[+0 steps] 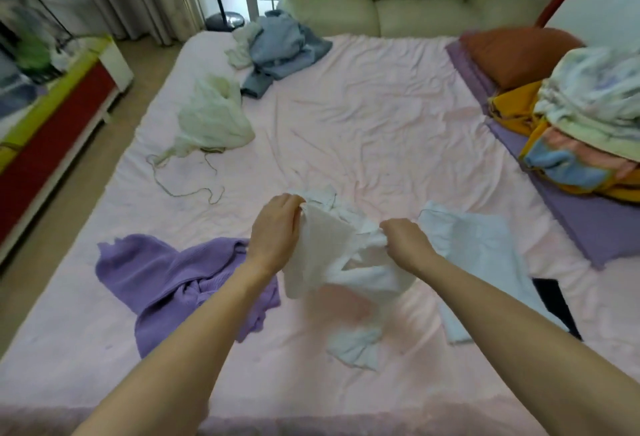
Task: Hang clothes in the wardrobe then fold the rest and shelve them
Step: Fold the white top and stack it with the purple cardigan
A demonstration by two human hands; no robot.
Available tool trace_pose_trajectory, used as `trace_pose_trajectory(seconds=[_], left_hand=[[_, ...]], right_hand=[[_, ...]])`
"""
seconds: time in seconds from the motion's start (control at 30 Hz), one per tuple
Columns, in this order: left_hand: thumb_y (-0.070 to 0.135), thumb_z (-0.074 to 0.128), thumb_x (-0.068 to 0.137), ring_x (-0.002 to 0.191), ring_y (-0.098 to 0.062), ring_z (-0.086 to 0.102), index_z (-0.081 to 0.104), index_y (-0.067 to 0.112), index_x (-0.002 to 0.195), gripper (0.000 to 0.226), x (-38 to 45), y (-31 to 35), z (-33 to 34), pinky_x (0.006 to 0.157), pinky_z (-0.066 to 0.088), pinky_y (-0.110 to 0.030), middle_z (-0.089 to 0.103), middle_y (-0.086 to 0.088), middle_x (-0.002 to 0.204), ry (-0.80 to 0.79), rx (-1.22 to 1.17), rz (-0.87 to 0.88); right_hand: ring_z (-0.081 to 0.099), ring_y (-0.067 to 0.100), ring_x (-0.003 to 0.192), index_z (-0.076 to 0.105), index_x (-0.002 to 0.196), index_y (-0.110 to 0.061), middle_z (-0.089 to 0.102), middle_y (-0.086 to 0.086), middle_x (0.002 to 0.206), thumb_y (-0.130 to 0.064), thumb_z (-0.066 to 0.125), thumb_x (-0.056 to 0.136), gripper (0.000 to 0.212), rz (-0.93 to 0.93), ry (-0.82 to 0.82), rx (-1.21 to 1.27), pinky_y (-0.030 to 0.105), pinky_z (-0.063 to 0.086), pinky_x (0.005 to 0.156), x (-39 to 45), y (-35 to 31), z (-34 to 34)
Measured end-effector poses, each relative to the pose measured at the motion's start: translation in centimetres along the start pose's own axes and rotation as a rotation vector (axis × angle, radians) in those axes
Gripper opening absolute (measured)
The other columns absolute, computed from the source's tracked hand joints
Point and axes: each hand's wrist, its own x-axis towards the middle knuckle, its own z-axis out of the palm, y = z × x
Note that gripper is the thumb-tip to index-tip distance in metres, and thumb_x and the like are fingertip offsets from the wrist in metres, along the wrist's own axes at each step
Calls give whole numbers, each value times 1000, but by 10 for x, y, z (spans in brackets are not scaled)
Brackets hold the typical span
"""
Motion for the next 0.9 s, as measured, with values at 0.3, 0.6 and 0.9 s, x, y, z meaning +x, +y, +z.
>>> trace_pose_trajectory(seconds=[0.3, 0.6, 0.9], left_hand=[[19, 39, 99, 83, -34, 62, 57, 9, 99, 21, 94, 64, -111, 61, 32, -33, 67, -15, 94, -110, 738, 105], [33, 49, 94, 113, -30, 57, 61, 10, 111, 30, 58, 46, -77, 86, 42, -33, 62, -11, 121, -628, 692, -75], [22, 39, 99, 76, -31, 59, 51, 9, 61, 43, 23, 20, -72, 63, 37, -32, 63, -20, 75, -279, -127, -558]], right_hand=[[59, 25, 108, 66, 112, -12, 65, 5, 115, -13, 51, 93, 24, -97, 210, -791, 29, 44, 73, -4, 8, -176], [58, 25, 114, 54, 127, -14, 58, 4, 129, -19, 49, 94, 33, -26, -205, -738, 34, 48, 90, -24, -19, -131], [45, 20, 76, 40, 85, -14, 47, 5, 85, -19, 50, 84, 12, 61, 115, 1068, 30, 35, 59, -20, -60, -85]])
